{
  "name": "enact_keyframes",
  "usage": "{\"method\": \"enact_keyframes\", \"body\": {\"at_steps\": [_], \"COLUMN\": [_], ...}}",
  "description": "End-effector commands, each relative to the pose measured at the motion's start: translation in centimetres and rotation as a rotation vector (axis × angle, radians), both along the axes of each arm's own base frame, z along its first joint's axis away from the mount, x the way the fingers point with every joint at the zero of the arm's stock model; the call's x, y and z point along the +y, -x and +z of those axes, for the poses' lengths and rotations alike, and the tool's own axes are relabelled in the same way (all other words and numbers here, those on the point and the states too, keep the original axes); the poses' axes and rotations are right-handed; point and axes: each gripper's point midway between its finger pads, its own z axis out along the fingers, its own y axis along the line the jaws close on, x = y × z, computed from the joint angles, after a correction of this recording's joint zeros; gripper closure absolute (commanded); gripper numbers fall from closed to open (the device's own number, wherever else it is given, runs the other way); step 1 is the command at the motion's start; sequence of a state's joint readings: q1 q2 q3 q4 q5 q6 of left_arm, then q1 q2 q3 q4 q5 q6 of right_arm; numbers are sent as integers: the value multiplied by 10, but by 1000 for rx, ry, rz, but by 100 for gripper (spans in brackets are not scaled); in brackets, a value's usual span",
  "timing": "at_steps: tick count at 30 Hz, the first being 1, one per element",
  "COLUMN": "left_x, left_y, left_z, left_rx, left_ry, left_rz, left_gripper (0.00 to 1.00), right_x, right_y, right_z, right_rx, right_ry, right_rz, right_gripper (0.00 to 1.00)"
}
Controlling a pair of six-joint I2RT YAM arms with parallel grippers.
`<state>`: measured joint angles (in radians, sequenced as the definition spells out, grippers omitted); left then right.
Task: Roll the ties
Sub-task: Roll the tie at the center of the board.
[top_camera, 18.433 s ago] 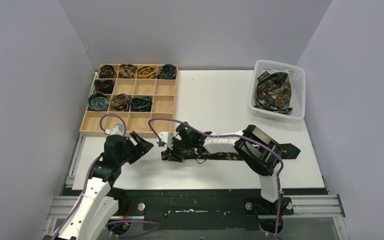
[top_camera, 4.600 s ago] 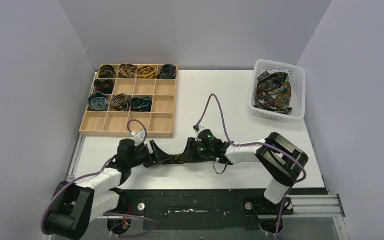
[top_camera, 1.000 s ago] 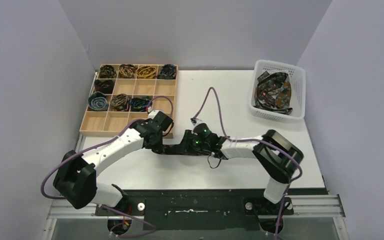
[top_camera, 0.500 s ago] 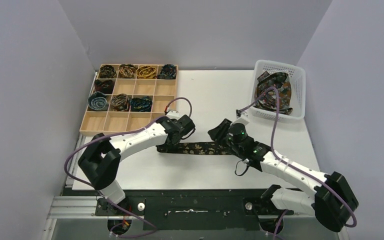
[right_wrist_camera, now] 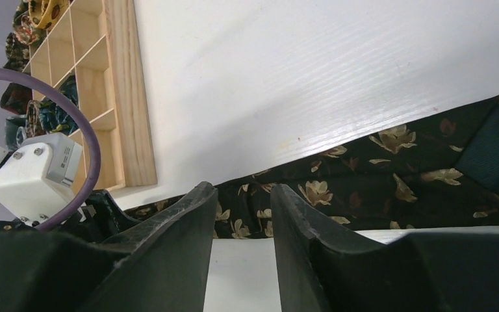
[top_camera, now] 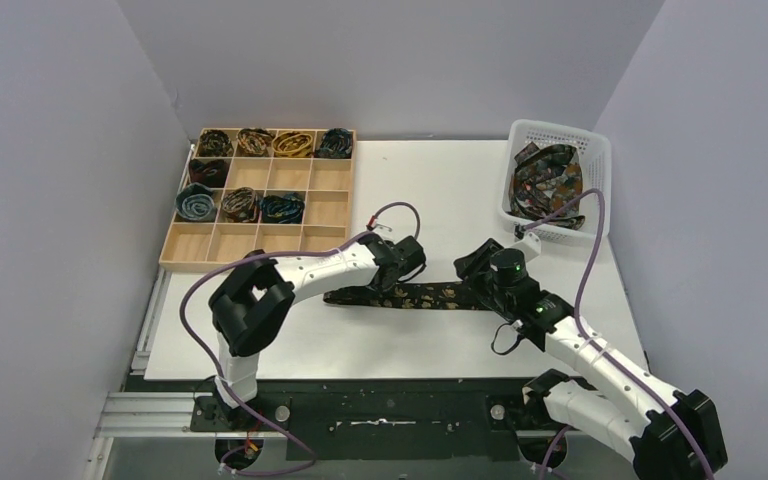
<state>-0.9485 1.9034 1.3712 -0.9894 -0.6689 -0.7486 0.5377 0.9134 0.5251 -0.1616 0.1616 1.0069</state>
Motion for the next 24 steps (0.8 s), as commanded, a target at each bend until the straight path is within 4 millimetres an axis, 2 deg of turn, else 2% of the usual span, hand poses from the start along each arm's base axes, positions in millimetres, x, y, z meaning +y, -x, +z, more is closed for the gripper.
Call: {"method": "enact_keyframes", "body": {"at_steps": [1, 4, 8, 10, 12, 13, 14, 15, 16, 18, 21, 23, 24], "left_x": [-38, -62, -85, -92, -98, -101, -101, -99, -95, -82, -48, -21, -5], "left_y": [-6, -3, -1, -3, -6, -5, -5, -4, -2, 0, 0, 1, 4], "left_z": [2, -2, 10, 25, 48, 62, 75, 86, 96, 106, 103, 96, 85], "left_rx": [14, 48, 65, 45, 14, -11, -36, -58, -78, -105, -123, -145, -144], "left_ry": [119, 224, 358, 418, 489, 529, 565, 598, 628, 683, 751, 783, 791], "left_rz": [-44, -86, -121, -134, -163, -189, -205, -214, -223, -213, -117, -46, -14], "left_gripper": [61, 51, 44, 42, 41, 39, 29, 23, 21, 18, 17, 15, 14], "right_x": [0, 4, 14, 23, 31, 38, 43, 50, 56, 64, 75, 89, 99], "right_y": [0, 0, -3, -3, -5, -8, -9, -10, -10, -14, -23, -26, -24], "right_z": [-4, -10, -13, -11, -5, 3, 8, 12, 17, 15, 16, 26, 30], "right_rx": [19, 39, 48, 44, 11, -36, -64, -97, -142, -169, -265, -401, -469], "right_ry": [-3, -4, -16, -35, -61, -72, -74, -68, -45, 32, 97, 109, 138], "right_rz": [22, 56, 129, 190, 240, 282, 318, 374, 442, 549, 644, 717, 770], "right_gripper": [62, 61, 55, 52, 42, 36, 30, 25, 22, 17, 15, 11, 9]}}
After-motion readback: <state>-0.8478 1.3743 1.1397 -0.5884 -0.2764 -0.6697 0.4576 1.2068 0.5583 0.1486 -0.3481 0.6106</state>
